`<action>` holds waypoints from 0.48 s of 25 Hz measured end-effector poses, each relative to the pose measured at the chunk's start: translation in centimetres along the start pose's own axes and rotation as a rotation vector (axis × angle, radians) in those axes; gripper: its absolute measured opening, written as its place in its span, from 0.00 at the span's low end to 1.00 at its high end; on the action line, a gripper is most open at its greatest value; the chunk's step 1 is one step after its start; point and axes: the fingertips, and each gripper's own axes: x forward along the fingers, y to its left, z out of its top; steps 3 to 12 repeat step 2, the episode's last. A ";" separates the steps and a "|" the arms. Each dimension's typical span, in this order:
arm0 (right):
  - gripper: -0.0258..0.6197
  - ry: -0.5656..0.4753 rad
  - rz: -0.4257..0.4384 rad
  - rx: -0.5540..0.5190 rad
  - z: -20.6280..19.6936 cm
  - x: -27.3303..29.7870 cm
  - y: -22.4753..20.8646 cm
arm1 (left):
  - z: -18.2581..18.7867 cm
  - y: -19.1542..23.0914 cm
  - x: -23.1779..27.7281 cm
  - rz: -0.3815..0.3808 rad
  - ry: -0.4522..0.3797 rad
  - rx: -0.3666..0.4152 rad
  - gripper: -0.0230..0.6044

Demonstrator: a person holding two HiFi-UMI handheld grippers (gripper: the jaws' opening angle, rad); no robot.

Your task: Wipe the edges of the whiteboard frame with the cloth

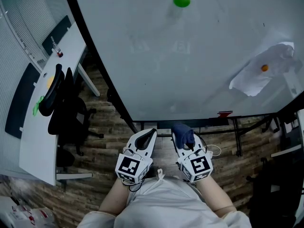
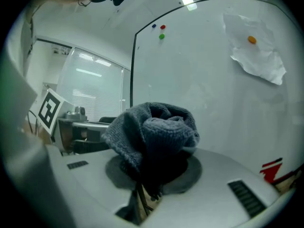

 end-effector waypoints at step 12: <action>0.16 0.012 -0.003 0.017 -0.4 0.0 0.0 | 0.1 0.1 0.1 0.005 0.001 -0.002 0.07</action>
